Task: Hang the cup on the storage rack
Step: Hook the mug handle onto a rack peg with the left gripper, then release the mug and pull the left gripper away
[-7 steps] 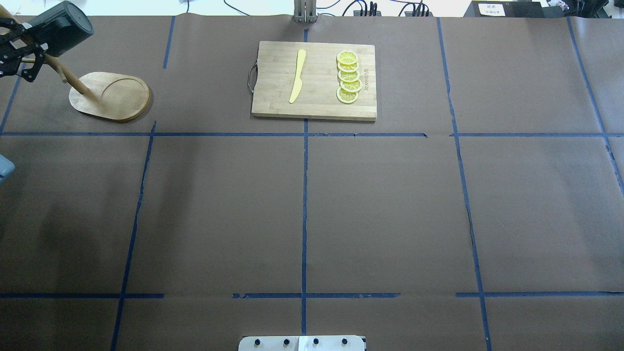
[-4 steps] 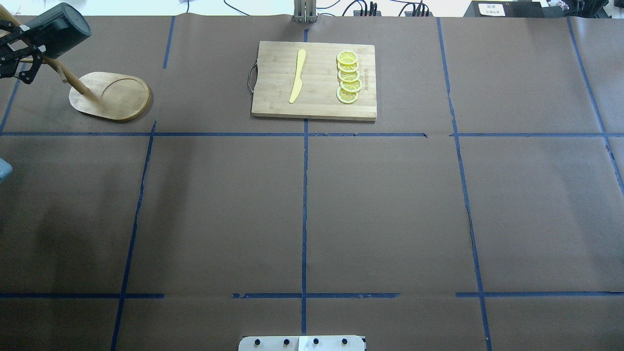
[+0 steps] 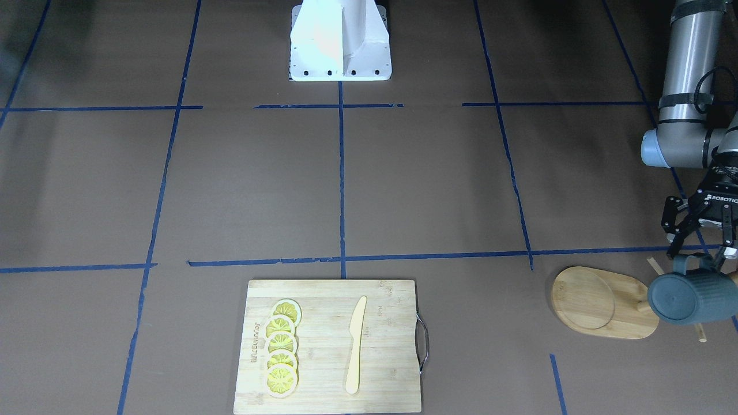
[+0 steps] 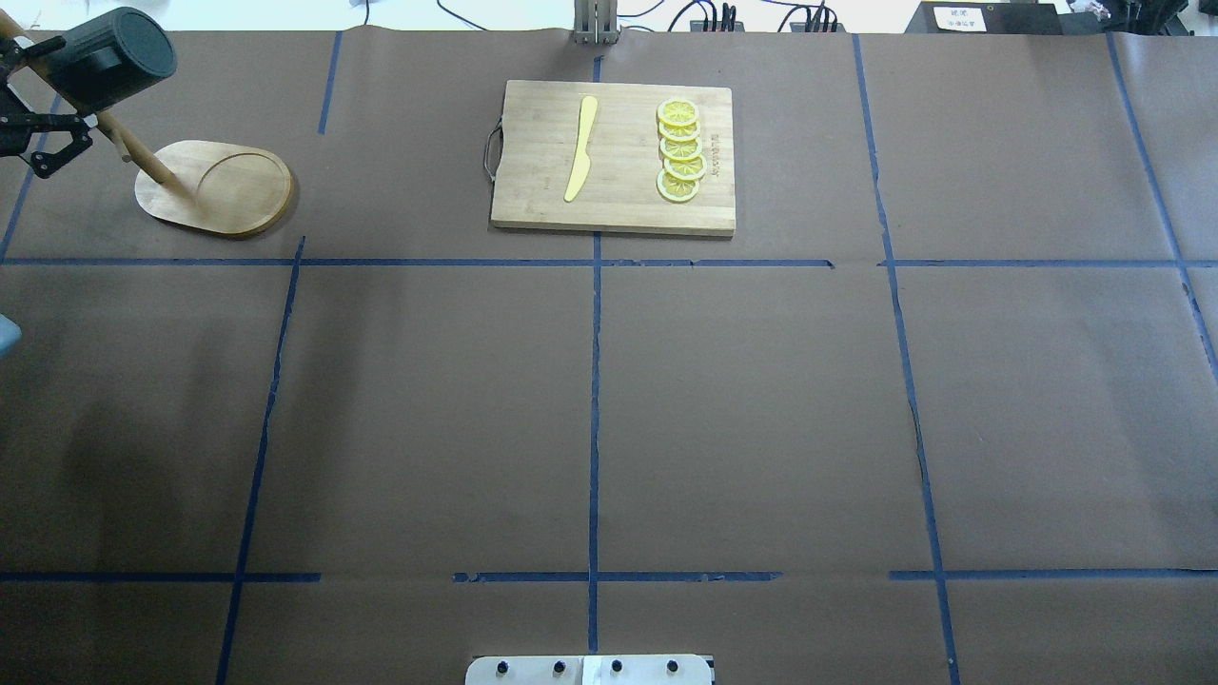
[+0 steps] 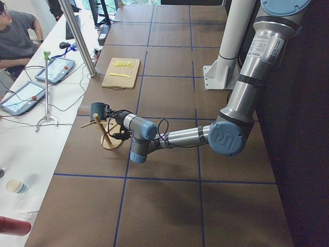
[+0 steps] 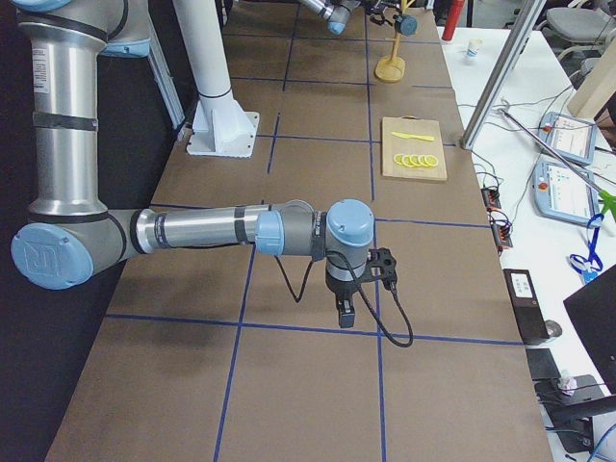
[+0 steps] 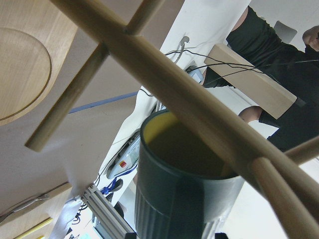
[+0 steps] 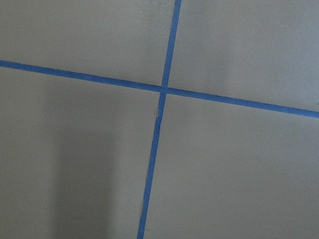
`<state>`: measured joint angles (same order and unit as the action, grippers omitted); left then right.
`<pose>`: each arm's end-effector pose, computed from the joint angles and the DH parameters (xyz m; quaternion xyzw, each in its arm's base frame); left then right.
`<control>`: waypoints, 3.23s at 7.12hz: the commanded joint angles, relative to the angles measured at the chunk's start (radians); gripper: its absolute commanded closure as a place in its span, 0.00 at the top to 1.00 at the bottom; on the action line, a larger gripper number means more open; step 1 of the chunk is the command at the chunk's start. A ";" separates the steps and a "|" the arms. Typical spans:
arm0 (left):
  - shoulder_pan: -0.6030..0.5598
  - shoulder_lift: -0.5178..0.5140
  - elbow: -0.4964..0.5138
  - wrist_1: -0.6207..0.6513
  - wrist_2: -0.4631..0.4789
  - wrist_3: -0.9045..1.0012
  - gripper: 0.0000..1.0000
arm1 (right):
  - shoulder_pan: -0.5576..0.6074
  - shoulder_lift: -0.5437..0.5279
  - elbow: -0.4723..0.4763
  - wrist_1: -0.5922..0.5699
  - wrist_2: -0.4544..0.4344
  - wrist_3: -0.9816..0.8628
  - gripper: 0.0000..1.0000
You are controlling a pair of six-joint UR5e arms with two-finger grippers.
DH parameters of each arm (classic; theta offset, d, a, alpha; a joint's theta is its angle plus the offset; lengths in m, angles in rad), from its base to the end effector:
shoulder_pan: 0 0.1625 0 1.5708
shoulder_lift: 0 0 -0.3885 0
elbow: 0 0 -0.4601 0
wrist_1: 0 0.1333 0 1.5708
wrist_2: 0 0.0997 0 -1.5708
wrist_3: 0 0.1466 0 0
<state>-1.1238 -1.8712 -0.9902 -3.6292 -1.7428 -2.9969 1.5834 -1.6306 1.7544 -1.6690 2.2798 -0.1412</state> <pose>0.1955 -0.6581 0.5335 -0.1700 0.7567 -0.5811 0.2468 0.0446 -0.5354 0.6022 0.0386 -0.3451 -0.0647 0.9355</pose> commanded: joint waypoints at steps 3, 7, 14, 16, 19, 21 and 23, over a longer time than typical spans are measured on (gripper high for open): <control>-0.005 0.090 -0.056 -0.132 -0.001 0.003 1.00 | -0.008 0.012 -0.004 0.000 0.000 0.009 1.00; -0.055 0.264 -0.312 -0.126 -0.100 0.155 1.00 | -0.014 0.014 -0.004 0.000 0.000 0.011 1.00; -0.203 0.254 -0.314 0.261 -0.506 1.583 1.00 | -0.016 0.012 -0.004 -0.002 0.001 0.012 1.00; -0.278 0.256 -0.314 0.492 -0.498 2.072 1.00 | -0.016 0.012 -0.007 -0.002 0.001 0.012 1.00; -0.364 0.254 -0.335 0.852 -0.372 2.713 1.00 | -0.016 0.012 -0.007 -0.002 0.003 0.014 1.00; -0.364 0.253 -0.390 1.126 -0.174 3.003 1.00 | -0.016 0.012 -0.007 -0.002 0.004 0.020 1.00; -0.366 0.254 -0.494 1.464 0.003 3.217 1.00 | -0.016 0.012 -0.007 -0.002 0.004 0.020 1.00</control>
<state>-1.4881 -1.6186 -1.4219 -2.3733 -1.8317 0.0995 1.5678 -1.6183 1.7473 -1.6705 2.2839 -0.1218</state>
